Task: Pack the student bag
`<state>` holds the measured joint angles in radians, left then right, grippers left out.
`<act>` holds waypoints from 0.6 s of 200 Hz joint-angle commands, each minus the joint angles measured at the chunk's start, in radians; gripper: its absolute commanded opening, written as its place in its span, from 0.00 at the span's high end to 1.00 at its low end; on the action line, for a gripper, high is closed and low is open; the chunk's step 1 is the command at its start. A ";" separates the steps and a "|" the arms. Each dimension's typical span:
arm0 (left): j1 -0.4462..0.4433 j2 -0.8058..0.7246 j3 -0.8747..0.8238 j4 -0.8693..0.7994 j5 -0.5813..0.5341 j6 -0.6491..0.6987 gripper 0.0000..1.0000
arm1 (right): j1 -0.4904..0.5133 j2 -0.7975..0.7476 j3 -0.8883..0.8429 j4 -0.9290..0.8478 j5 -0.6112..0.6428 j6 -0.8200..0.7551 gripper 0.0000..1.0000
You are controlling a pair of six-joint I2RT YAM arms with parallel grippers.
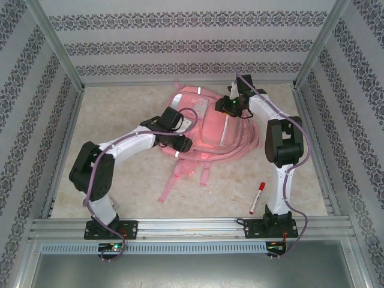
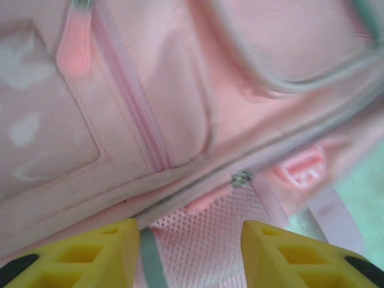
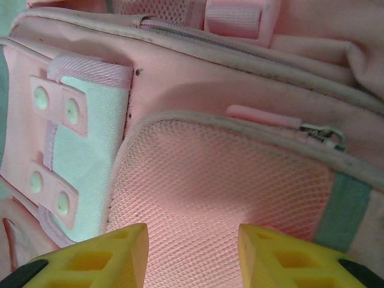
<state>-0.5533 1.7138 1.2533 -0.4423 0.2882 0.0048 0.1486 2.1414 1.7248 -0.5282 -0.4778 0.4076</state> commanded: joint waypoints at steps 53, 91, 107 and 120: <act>0.037 0.073 0.039 0.057 0.008 0.852 0.43 | 0.020 -0.392 -0.425 0.038 -0.052 0.076 0.53; 0.049 0.249 0.202 -0.049 0.013 0.935 0.20 | 0.069 -0.547 -0.568 0.058 -0.080 0.073 0.55; 0.051 0.302 0.254 -0.110 0.001 0.943 0.00 | 0.087 -0.586 -0.596 0.058 -0.087 0.064 0.54; 0.053 0.331 0.264 -0.127 -0.020 0.941 0.00 | 0.088 -0.603 -0.616 0.067 -0.091 0.064 0.54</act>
<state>-0.5056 1.9930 1.4670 -0.4923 0.2802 0.8593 0.2276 1.5837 1.1484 -0.4881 -0.5415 0.4725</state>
